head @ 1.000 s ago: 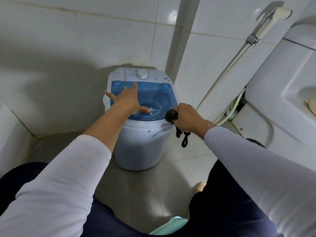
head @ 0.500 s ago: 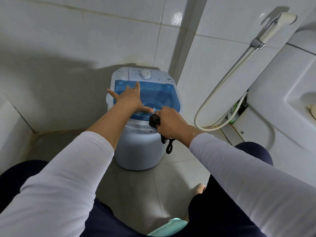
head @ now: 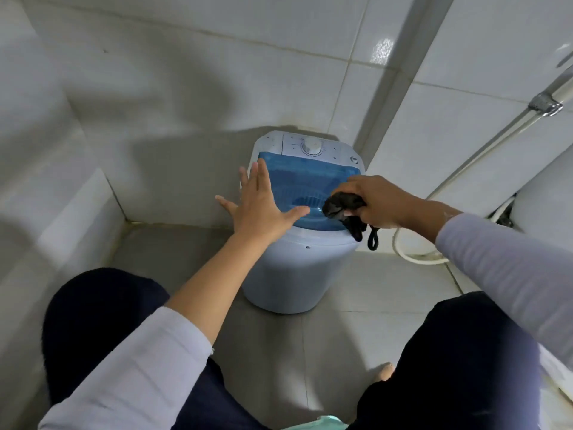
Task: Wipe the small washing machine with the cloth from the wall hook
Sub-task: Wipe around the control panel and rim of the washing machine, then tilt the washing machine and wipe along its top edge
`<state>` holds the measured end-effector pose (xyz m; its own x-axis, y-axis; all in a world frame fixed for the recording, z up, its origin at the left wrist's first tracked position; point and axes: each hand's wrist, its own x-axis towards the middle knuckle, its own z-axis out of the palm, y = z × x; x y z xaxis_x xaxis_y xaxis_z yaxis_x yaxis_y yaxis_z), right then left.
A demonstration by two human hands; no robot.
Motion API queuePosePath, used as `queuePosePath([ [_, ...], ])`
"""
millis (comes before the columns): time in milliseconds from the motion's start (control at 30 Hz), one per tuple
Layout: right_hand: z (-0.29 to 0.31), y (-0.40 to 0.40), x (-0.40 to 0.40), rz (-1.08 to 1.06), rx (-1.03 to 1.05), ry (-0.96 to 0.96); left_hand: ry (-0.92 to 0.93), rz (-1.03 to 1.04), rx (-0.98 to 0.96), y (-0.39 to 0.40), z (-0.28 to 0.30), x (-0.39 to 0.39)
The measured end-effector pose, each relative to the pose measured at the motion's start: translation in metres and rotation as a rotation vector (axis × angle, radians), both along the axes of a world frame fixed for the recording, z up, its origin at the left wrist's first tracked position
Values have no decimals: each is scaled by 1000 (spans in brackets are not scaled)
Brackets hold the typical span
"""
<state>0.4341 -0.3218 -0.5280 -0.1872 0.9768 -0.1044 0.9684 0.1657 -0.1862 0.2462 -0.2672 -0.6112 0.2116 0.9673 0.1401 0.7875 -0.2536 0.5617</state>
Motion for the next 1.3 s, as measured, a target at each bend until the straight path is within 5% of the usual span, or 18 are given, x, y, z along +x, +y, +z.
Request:
queuePosePath([
  [300,27,43,9,411,31,-130,-435,316,-186,-64,-53,32],
  [533,17,69,0,974,183,-303,-458,373,-218,-60,-64,44],
  [700,5,80,-13,1175,261,-297,-430,370,-208,-58,-68,44],
  [1300,-38,91,-54,1149,336,-335,-512,362,-206,-58,-78,48],
])
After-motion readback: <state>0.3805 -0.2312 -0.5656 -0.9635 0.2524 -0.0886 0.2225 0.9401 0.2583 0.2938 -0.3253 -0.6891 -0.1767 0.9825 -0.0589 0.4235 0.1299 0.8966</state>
